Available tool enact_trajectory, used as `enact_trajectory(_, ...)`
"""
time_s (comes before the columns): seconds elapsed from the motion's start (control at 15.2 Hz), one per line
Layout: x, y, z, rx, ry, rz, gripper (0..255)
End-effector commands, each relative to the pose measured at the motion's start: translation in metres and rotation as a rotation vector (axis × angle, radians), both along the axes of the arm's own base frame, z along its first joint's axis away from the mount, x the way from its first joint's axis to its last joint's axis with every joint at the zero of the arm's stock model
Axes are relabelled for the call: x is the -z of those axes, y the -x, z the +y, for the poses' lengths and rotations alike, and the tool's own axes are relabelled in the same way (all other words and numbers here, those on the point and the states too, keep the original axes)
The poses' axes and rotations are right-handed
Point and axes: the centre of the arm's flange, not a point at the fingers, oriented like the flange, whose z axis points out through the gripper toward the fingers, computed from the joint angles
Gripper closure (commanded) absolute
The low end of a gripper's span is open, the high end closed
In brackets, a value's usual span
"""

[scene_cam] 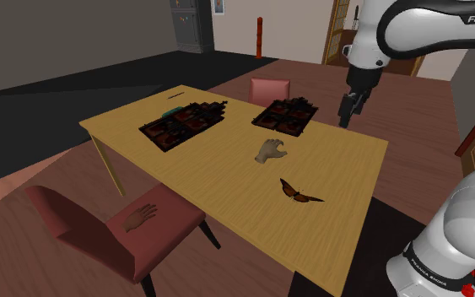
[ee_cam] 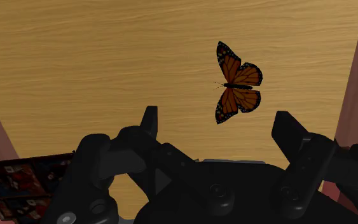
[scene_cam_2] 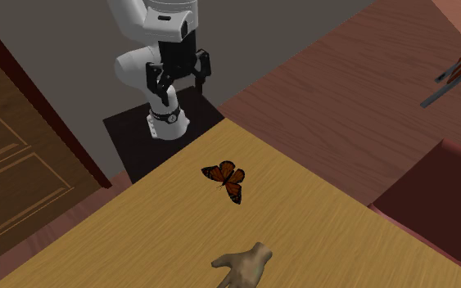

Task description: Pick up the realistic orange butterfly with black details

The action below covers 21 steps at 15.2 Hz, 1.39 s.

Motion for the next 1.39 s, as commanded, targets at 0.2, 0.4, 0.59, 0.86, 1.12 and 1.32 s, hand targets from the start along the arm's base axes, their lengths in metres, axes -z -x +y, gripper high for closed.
enact_trajectory(0.2, 0.038, -0.012, -0.009, -0.084, -0.048, 0.028, 0)
enact_trajectory(0.4, 0.077, -0.024, -0.015, -0.167, -0.096, 0.056, 0)
enact_trajectory(0.59, 0.116, -0.035, -0.019, -0.251, -0.145, 0.084, 0)
enact_trajectory(0.86, 0.169, -0.048, -0.019, -0.362, -0.209, 0.121, 0)
enact_trajectory(1.12, 0.223, -0.059, -0.014, -0.474, -0.273, 0.158, 0)
enact_trajectory(1.32, 0.262, -0.066, -0.008, -0.557, -0.321, 0.186, 0)
